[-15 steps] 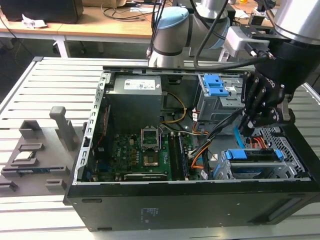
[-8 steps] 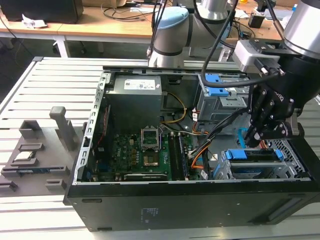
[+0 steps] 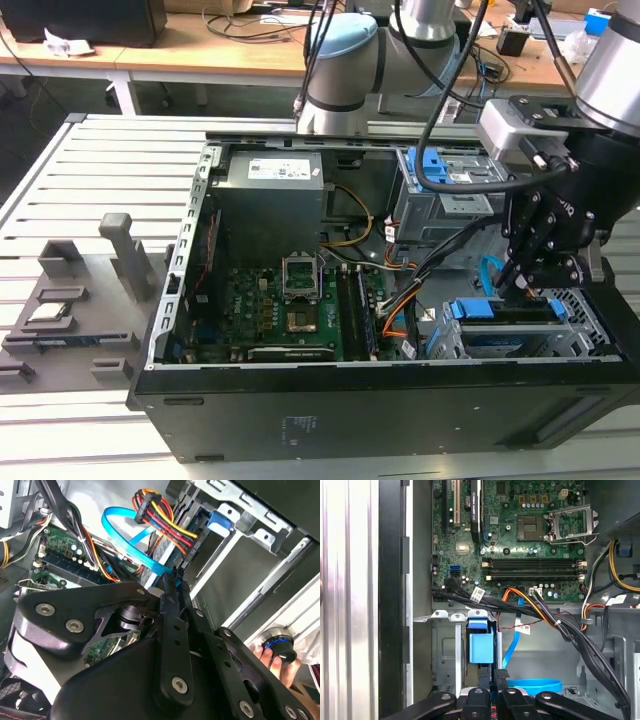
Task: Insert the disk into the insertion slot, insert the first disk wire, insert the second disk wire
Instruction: 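Insert the second disk wire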
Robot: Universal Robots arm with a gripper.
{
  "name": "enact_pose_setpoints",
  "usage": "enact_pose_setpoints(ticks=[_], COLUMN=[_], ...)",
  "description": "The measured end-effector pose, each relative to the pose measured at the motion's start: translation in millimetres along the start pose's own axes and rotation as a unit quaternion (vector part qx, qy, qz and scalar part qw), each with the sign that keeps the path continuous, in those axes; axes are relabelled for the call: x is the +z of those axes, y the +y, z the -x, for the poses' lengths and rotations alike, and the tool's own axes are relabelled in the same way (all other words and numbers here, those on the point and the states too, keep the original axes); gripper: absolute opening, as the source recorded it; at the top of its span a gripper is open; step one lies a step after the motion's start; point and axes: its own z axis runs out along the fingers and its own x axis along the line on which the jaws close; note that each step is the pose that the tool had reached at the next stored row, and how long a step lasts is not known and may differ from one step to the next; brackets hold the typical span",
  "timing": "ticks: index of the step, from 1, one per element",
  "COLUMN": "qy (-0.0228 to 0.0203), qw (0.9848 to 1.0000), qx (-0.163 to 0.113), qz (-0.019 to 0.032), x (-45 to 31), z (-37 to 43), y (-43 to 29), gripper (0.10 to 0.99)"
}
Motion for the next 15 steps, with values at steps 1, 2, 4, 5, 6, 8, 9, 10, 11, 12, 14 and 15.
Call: enact_pose_setpoints(ticks=[1, 2, 4, 5, 6, 8, 9, 10, 11, 12, 14, 15], qy=[-0.0002, -0.0001, -0.0001, -0.0001, -0.0001, 0.0, 0.0, 0.0, 0.0015, 0.0023, 0.0026, 0.0024], qw=[1.0, 1.0, 1.0, 1.0, 1.0, 1.0, 1.0, 1.0, 1.0, 1.0, 1.0, 1.0], qx=[0.0, 0.0, 0.0, 0.0, 0.0, 0.0, 0.0, 0.0, 0.0, 0.0, 0.0, 0.0], qz=[0.0, 0.0, 0.0, 0.0, 0.0, 0.0, 0.0, 0.0, 0.0, 0.0, 0.0, 0.0], x=[1.5, 3.1, 6.7, 7.3, 8.3, 9.8, 11.0, 11.7, 12.0, 12.4, 13.3, 13.5], z=[0.2, 0.3, 0.4, 0.5, 0.5, 0.6, 0.6, 0.7, 0.7, 0.7, 0.7, 0.7], y=[-2.5, -3.5, -4.3, -4.4, -4.6, -5.0, -5.1, -5.2, -5.2, -5.3, -5.6, -5.6], gripper=[0.161, 0.161, 0.161, 0.161, 0.161, 0.161, 0.161, 0.161, 0.161, 0.161, 0.161, 0.161])
